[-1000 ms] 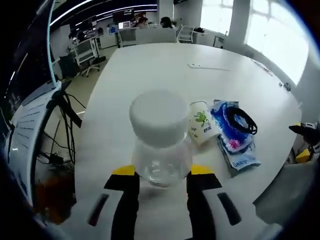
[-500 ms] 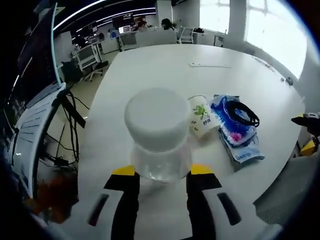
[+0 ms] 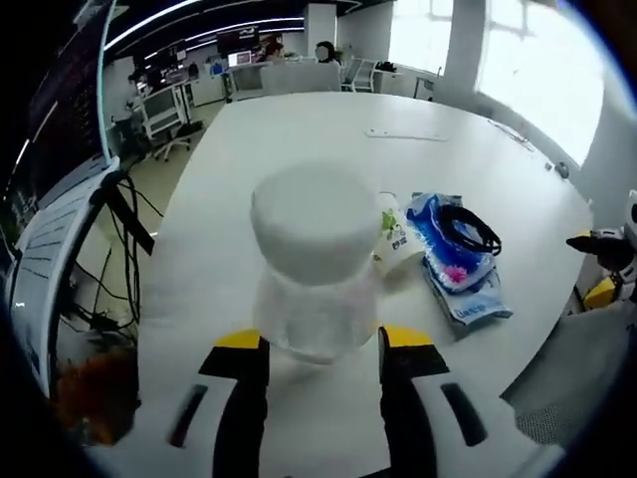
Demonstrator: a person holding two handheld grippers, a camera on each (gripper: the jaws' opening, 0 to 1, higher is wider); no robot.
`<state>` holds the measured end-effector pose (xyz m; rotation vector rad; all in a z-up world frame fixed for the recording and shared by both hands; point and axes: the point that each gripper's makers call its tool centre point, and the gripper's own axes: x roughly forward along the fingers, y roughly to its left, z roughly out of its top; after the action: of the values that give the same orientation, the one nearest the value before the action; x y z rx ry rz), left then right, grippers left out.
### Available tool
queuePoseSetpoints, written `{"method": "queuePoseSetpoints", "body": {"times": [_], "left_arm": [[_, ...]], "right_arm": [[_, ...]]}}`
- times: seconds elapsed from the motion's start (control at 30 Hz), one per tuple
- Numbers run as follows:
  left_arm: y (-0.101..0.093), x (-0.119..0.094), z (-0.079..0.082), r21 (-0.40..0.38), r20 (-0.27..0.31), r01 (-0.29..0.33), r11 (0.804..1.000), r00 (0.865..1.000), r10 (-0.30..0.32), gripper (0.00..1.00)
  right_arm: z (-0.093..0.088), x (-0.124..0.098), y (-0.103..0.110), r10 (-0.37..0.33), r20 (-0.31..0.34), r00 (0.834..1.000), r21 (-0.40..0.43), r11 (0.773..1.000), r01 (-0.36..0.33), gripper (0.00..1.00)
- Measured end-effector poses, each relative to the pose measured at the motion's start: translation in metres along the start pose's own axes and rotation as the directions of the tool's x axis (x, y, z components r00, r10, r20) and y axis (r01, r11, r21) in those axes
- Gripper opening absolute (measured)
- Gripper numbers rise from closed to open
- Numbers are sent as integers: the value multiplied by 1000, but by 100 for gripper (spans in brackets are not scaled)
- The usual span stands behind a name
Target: Arrange the tabletop items into an orderly group along one side of the table until the central work area is clear of visible clutter.
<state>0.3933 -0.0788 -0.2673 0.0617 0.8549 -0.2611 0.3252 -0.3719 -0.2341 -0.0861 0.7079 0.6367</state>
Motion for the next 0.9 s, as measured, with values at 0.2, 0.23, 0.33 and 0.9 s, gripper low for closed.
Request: {"method": "queuePoseSetpoints", "body": {"times": [0.2,0.23,0.33,0.9], "left_arm": [[6,-6,9,51,72,39,998,996,-43,46],[7,-7,11,60,78,43,997,996,-48,47],[4,-8,18,116,101,72,991,991,-84,50],[2,2,32,158,116,52,986,991,-71,39]], "right_arm": [[-2,-1,-1,-4,-3,1000,5,1000,4,71],[-2,-1,-1,-4,-2,1000,7,1000,4,71],[-2,0,0,-2,-1,1000,13,1000,2,71],[-3,-5,-4,-22,1,1000,29,999,22,70]]}}
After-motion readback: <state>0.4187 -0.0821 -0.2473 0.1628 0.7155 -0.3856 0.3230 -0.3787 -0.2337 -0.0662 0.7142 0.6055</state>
